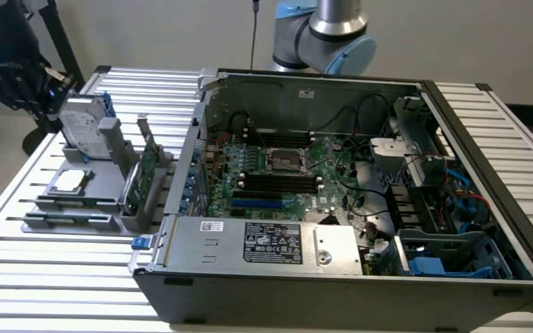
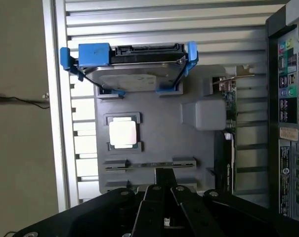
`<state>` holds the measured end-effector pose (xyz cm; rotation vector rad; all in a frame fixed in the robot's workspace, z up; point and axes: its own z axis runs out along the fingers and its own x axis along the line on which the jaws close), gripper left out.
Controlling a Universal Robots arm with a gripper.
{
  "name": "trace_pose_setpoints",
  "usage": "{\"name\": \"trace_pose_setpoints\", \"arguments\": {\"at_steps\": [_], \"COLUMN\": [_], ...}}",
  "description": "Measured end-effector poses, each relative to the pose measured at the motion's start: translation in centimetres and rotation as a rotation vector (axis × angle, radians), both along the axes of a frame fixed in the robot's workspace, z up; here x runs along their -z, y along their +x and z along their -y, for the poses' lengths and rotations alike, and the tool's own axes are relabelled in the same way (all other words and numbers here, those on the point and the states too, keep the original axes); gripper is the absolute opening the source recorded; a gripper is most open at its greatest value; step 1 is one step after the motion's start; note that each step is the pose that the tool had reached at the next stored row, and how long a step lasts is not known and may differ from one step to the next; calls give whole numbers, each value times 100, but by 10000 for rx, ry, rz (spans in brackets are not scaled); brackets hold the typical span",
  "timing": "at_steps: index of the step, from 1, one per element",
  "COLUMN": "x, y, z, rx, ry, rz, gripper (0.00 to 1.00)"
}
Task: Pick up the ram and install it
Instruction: 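Reach for the ram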
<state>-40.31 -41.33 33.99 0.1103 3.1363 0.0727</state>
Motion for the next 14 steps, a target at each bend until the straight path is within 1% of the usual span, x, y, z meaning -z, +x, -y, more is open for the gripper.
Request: {"name": "trace_pose_setpoints", "arguments": {"at_steps": [2, 4, 6, 12, 14], "x": [11, 20, 27, 45, 56], "y": [-16, -25, -33, -50, -50], "z": [43, 102, 178, 426, 493], "rx": [2, 2, 2, 2, -4], "ry": [0, 0, -1, 1, 1], "rz": [-58, -109, -128, -155, -168], "gripper": [11, 11, 11, 11, 11]}}
